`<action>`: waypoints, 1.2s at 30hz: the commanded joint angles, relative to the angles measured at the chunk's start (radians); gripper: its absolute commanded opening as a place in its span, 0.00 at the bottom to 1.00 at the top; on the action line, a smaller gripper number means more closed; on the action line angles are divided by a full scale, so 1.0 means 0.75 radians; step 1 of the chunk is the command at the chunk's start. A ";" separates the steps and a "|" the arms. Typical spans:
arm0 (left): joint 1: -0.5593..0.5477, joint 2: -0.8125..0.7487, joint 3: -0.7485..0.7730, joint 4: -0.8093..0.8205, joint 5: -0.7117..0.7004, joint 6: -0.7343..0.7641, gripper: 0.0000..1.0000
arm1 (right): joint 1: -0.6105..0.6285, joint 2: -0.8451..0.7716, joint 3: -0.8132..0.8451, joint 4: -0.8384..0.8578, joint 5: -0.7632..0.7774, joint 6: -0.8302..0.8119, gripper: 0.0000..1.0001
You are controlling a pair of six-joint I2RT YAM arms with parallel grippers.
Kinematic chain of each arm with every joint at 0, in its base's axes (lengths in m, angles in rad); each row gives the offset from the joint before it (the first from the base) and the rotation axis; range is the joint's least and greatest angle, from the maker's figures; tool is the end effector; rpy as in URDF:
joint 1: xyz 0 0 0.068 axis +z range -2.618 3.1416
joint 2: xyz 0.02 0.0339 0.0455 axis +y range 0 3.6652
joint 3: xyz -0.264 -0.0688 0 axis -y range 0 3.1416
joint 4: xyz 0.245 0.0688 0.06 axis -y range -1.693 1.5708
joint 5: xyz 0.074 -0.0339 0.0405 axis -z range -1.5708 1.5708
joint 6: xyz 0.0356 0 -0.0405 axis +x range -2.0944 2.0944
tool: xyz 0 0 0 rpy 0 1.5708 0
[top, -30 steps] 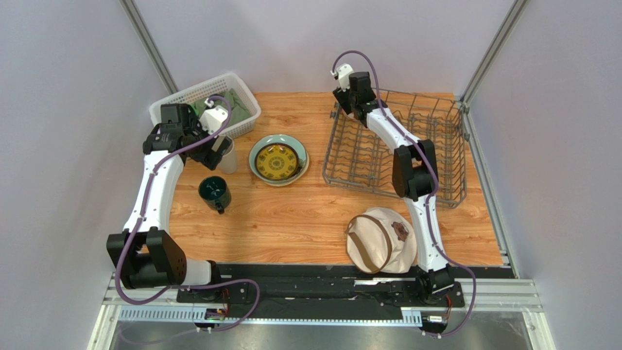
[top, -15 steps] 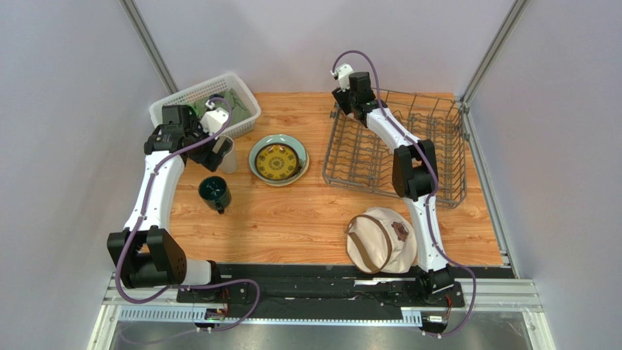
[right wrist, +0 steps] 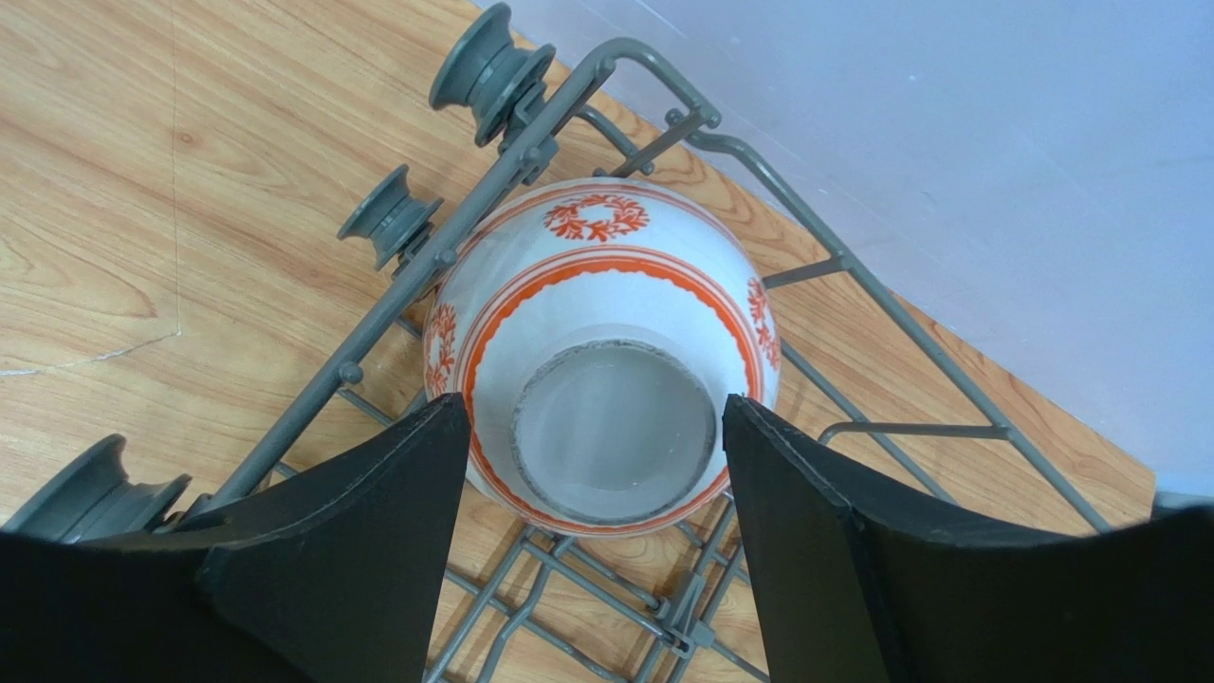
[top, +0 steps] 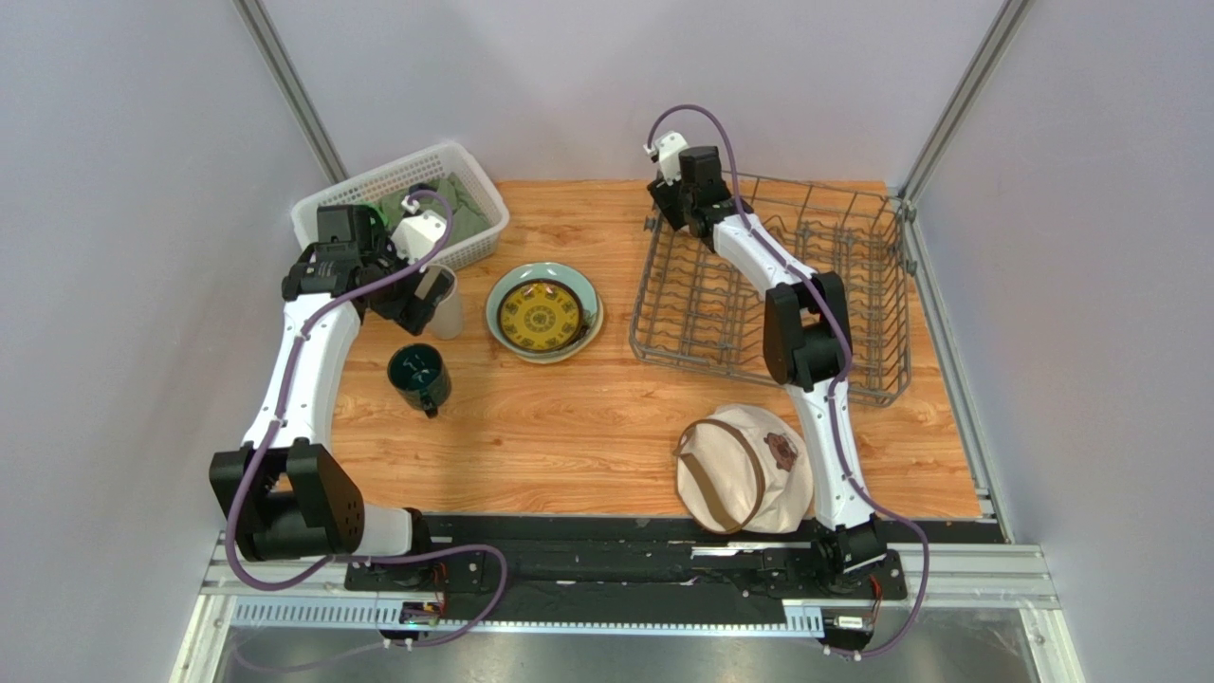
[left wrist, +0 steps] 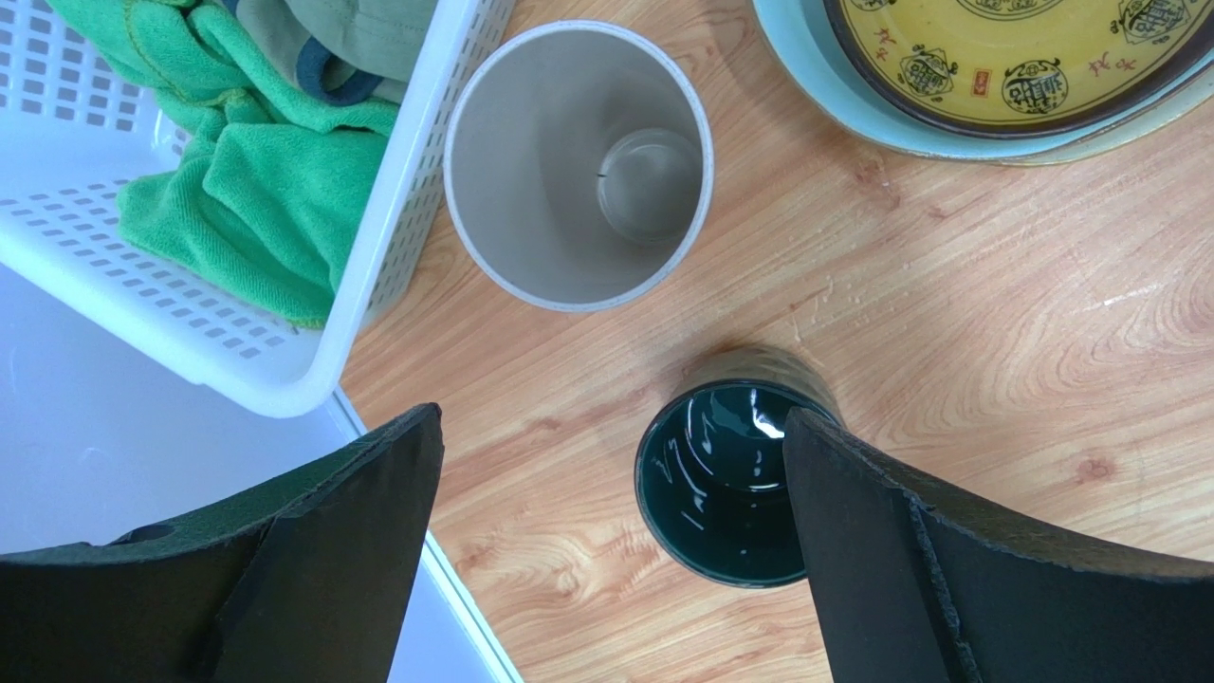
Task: Unload the mixed dishes from the dish rack
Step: Pick up the bowl from the dish rack.
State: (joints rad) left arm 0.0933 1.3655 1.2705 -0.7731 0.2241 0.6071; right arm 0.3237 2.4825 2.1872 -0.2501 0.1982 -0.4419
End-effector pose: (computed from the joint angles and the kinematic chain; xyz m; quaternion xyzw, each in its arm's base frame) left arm 0.2855 0.0188 0.3255 0.2743 0.8926 0.0187 0.3573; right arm 0.5461 0.1758 0.2048 -0.2789 0.8225 -0.1149 0.4822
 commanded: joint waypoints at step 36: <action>0.009 0.000 -0.009 0.024 0.035 -0.016 0.97 | -0.006 -0.058 0.023 0.004 0.002 0.023 0.30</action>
State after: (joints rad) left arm 0.0933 1.3766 1.2568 -0.7723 0.2276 0.6071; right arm 0.3202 2.4985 2.2093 -0.2562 0.1986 -0.4412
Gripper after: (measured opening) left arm 0.968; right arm 0.538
